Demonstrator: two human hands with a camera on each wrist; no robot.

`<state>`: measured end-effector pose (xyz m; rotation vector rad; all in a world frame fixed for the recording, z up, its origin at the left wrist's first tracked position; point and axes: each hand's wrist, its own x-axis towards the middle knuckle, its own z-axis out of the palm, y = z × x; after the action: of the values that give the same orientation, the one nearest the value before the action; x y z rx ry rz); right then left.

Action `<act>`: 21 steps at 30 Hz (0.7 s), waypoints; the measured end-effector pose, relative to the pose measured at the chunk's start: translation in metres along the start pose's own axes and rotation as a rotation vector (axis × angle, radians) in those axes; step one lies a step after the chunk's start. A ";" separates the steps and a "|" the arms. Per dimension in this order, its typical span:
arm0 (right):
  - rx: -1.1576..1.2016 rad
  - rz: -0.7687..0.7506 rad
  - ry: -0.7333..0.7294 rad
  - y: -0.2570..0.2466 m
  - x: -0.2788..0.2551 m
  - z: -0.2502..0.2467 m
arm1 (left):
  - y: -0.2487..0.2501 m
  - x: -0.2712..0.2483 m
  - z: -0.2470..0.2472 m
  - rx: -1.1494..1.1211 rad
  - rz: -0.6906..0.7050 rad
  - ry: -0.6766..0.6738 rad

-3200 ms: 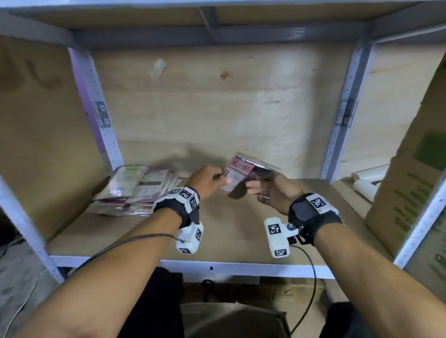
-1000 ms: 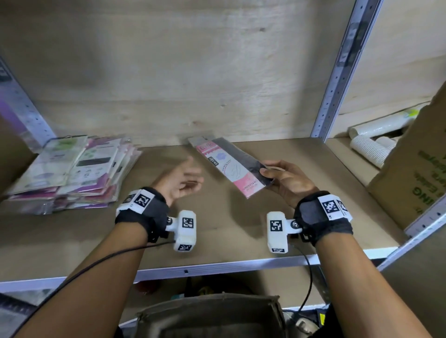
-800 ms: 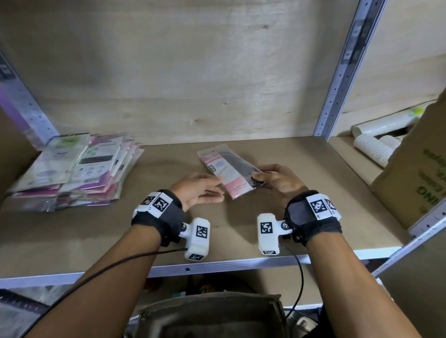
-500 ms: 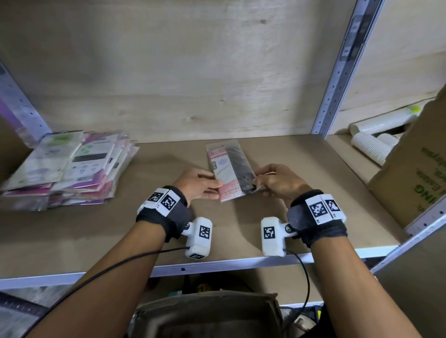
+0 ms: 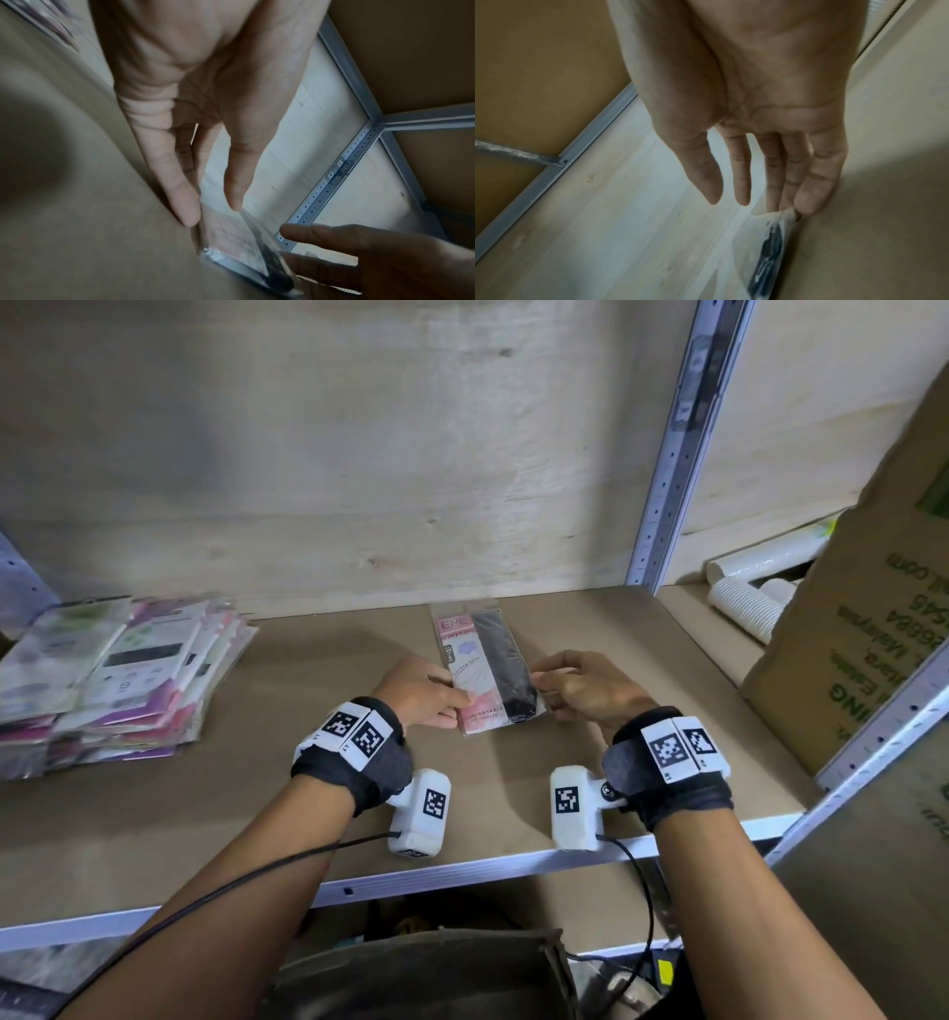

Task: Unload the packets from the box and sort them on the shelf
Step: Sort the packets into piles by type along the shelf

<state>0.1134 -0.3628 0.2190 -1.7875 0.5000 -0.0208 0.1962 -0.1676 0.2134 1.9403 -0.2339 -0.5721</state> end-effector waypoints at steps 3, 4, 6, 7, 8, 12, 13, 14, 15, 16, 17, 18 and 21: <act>-0.033 -0.024 0.101 0.006 0.005 -0.013 | 0.013 0.010 0.018 0.011 -0.004 -0.045; -0.053 -0.029 0.131 0.007 0.006 -0.017 | 0.018 0.014 0.025 0.013 -0.003 -0.060; -0.090 -0.032 0.188 0.010 0.008 -0.025 | 0.028 0.021 0.038 0.007 -0.002 -0.094; -0.102 -0.030 0.217 0.011 0.009 -0.029 | 0.033 0.025 0.045 0.003 -0.006 -0.115; -0.110 -0.026 0.248 0.011 0.009 -0.033 | 0.038 0.029 0.052 0.004 -0.010 -0.134; -0.154 -0.005 0.350 0.014 0.011 -0.048 | 0.049 0.043 0.077 0.014 -0.019 -0.182; -0.162 0.005 0.361 0.014 0.011 -0.051 | 0.051 0.047 0.083 0.019 -0.018 -0.192; -0.156 0.016 0.372 0.015 0.012 -0.055 | 0.053 0.051 0.087 0.025 -0.014 -0.199; -0.144 0.028 0.381 0.015 0.012 -0.058 | 0.055 0.055 0.091 0.030 -0.009 -0.204; -0.133 0.038 0.386 0.016 0.013 -0.061 | 0.056 0.058 0.094 0.041 0.001 -0.206; -0.126 0.049 0.387 0.017 0.013 -0.064 | 0.057 0.061 0.097 0.061 0.015 -0.206; -0.120 0.058 0.389 0.018 0.014 -0.066 | 0.059 0.063 0.099 0.091 0.030 -0.206; -0.100 0.069 0.405 0.019 0.013 -0.071 | 0.061 0.065 0.106 0.150 0.049 -0.216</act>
<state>0.0998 -0.4363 0.2180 -1.8687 0.8639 -0.3198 0.2067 -0.3058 0.2143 2.0107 -0.4721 -0.7507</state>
